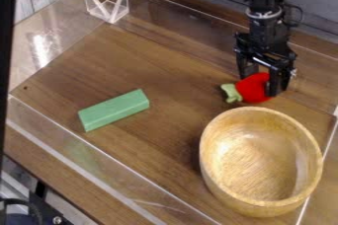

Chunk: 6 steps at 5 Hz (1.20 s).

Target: Move the red object to the right side of the table

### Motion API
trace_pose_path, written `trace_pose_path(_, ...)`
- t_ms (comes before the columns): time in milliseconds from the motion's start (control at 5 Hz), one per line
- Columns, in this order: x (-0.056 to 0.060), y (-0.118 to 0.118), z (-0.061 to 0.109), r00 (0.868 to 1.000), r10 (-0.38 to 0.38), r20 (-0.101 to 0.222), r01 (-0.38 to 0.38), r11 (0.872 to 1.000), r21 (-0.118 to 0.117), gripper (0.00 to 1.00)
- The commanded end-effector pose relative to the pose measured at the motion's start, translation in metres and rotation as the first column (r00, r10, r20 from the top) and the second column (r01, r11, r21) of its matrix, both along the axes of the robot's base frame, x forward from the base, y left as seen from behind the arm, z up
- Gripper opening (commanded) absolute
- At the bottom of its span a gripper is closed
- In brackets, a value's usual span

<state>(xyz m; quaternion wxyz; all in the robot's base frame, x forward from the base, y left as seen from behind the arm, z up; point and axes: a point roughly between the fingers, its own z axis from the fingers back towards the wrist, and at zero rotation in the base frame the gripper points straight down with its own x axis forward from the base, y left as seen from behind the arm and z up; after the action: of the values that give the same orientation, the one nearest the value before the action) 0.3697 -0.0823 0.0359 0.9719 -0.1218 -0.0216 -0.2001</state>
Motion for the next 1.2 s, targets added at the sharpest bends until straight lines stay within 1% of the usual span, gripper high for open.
trace_pose_path(0,0.002,-0.005,0.003,0.996,-0.087,0.032,0.087,0.996,-0.008,1.0)
trace_pose_path(200,0.002,-0.004,-0.005,0.987,-0.162,0.02,0.162,0.987,-0.007,1.0)
trace_pose_path(600,0.002,0.006,-0.009,0.982,-0.189,0.004,0.189,0.982,-0.003,1.0)
trace_pose_path(1000,0.0,0.006,-0.013,0.994,-0.111,-0.011,0.111,0.994,0.0,1.0)
